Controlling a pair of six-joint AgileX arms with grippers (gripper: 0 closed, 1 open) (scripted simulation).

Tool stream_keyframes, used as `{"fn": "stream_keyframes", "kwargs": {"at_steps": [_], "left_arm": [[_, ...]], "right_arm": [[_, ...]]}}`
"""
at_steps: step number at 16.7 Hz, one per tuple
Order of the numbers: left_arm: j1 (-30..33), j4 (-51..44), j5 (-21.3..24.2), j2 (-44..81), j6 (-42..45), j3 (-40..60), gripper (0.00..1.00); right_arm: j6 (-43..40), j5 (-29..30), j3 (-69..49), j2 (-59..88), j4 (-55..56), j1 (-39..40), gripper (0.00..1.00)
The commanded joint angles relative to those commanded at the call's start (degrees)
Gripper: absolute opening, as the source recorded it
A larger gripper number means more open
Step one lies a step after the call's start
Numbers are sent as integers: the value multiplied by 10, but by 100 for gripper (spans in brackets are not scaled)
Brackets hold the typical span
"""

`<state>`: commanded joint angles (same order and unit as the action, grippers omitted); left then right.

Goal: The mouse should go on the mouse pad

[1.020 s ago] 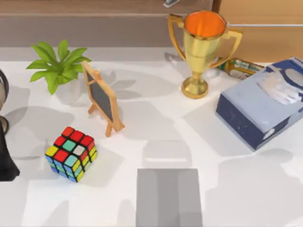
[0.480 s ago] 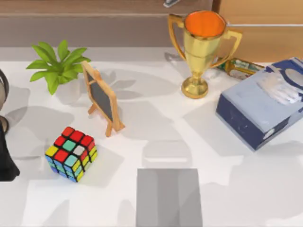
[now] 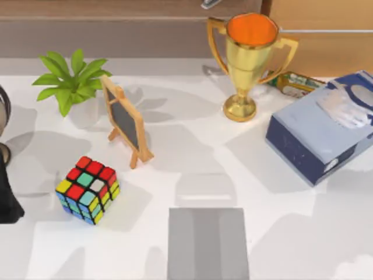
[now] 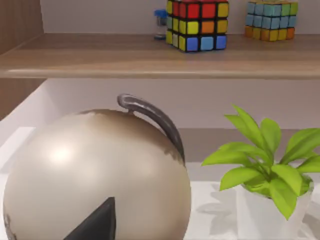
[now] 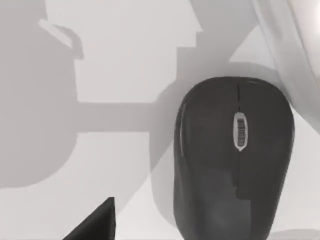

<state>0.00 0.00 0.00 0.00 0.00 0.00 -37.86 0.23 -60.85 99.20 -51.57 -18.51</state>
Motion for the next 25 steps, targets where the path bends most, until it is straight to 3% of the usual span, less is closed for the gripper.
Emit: {"fn": "stream_keyframes", "kwargs": {"at_steps": [6, 11, 24, 25], "left_arm": [[0, 0, 0, 0, 0, 0, 100], [0, 0, 0, 0, 0, 0, 100], [0, 0, 0, 0, 0, 0, 100], [0, 0, 0, 0, 0, 0, 100]], "right_arm": [[-2, 0, 79, 42, 120, -4, 100], [1, -1, 85, 47, 132, 0, 100], [1, -1, 85, 47, 132, 0, 2], [1, -1, 85, 47, 132, 0, 0]]}}
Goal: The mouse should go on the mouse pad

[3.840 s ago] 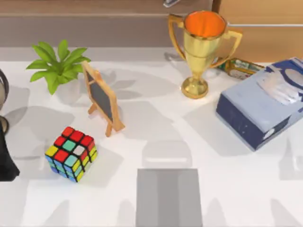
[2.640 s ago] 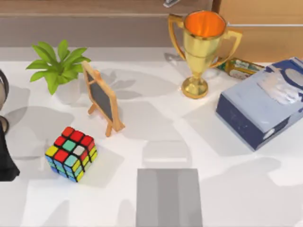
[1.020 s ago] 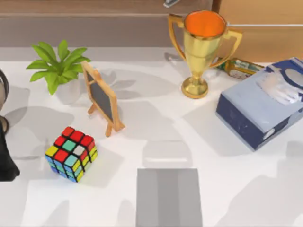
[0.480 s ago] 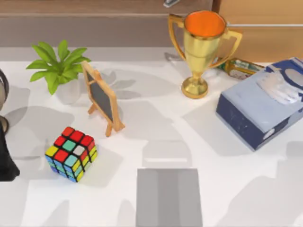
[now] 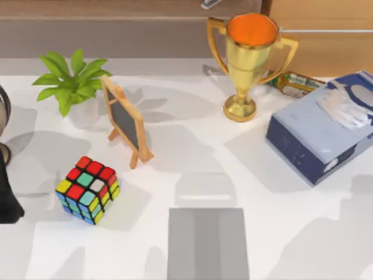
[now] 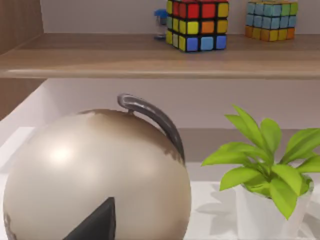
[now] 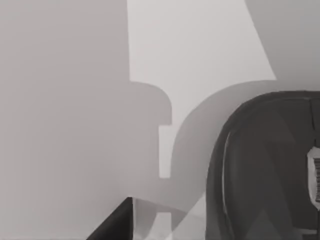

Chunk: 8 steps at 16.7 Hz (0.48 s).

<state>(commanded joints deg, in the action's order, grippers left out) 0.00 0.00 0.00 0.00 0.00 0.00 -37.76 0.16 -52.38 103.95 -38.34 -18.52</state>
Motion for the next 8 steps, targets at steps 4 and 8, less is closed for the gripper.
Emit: {"fn": "stream_keyframes", "kwargs": {"at_steps": [4, 8], "left_arm": [[0, 0, 0, 0, 0, 0, 100], [0, 0, 0, 0, 0, 0, 100]], "right_arm": [[0, 0, 0, 0, 0, 0, 0], [4, -5, -5, -23, -25, -1, 0]]}}
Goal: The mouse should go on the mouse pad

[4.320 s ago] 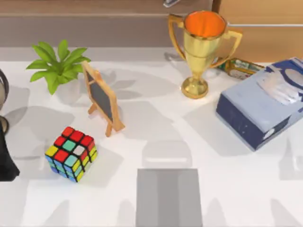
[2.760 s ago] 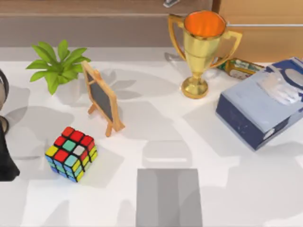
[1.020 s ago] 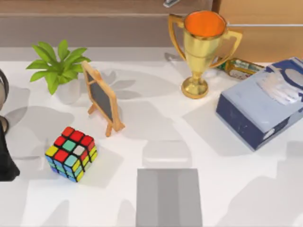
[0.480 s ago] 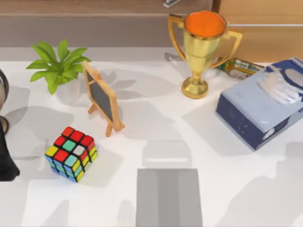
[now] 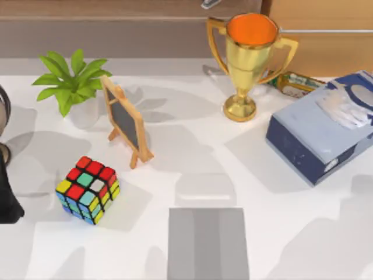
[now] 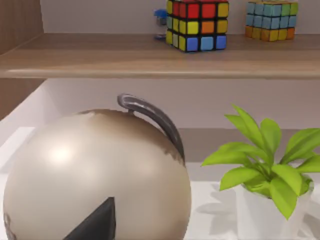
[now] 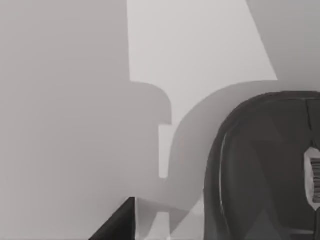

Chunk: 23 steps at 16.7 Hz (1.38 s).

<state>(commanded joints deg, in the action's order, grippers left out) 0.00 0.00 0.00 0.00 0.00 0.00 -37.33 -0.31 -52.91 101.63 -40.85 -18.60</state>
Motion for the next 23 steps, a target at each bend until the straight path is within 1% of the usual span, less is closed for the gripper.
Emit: {"fn": "stream_keyframes", "kwargs": {"at_steps": [4, 11, 15, 23], "left_arm": [[0, 0, 0, 0, 0, 0, 100], [0, 0, 0, 0, 0, 0, 100], [0, 0, 0, 0, 0, 0, 100], [0, 0, 0, 0, 0, 0, 100]], "right_arm": [[4, 4, -19, 2, -34, -6, 0], [-10, -9, -120, -52, -160, 8, 0], [-6, -4, -145, -84, -222, 3, 0], [3, -1, -145, -86, -235, 3, 0]]}}
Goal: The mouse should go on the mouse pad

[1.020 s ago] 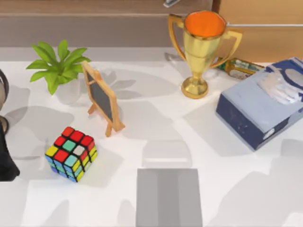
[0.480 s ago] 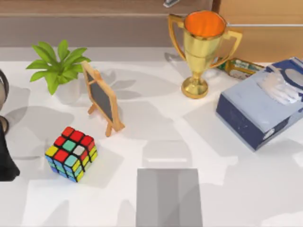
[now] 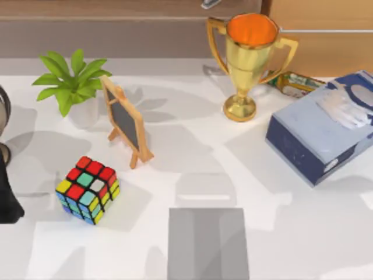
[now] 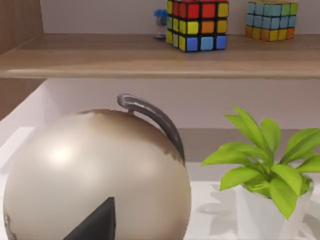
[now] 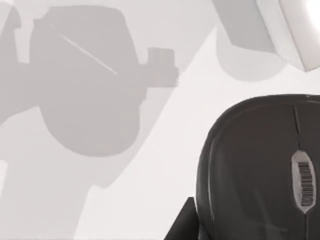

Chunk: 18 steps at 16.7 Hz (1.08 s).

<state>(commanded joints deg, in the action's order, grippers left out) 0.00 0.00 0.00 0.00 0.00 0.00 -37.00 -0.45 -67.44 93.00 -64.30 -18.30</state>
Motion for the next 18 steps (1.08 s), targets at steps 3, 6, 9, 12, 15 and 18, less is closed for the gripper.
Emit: {"fn": "stream_keyframes", "kwargs": {"at_steps": [3, 6, 9, 12, 15, 18], "left_arm": [[0, 0, 0, 0, 0, 0, 100], [0, 0, 0, 0, 0, 0, 100], [0, 0, 0, 0, 0, 0, 100], [0, 0, 0, 0, 0, 0, 100], [0, 0, 0, 0, 0, 0, 100], [0, 0, 0, 0, 0, 0, 100]], "right_arm": [[53, -4, -10, 3, -2, 32, 0], [150, -10, -35, 8, 1, 99, 0], [270, -16, -76, 15, 11, 197, 0], [402, -19, -123, 27, 26, 314, 0], [539, -17, -165, 51, 38, 435, 0], [670, -10, -193, 88, 41, 544, 0]]}}
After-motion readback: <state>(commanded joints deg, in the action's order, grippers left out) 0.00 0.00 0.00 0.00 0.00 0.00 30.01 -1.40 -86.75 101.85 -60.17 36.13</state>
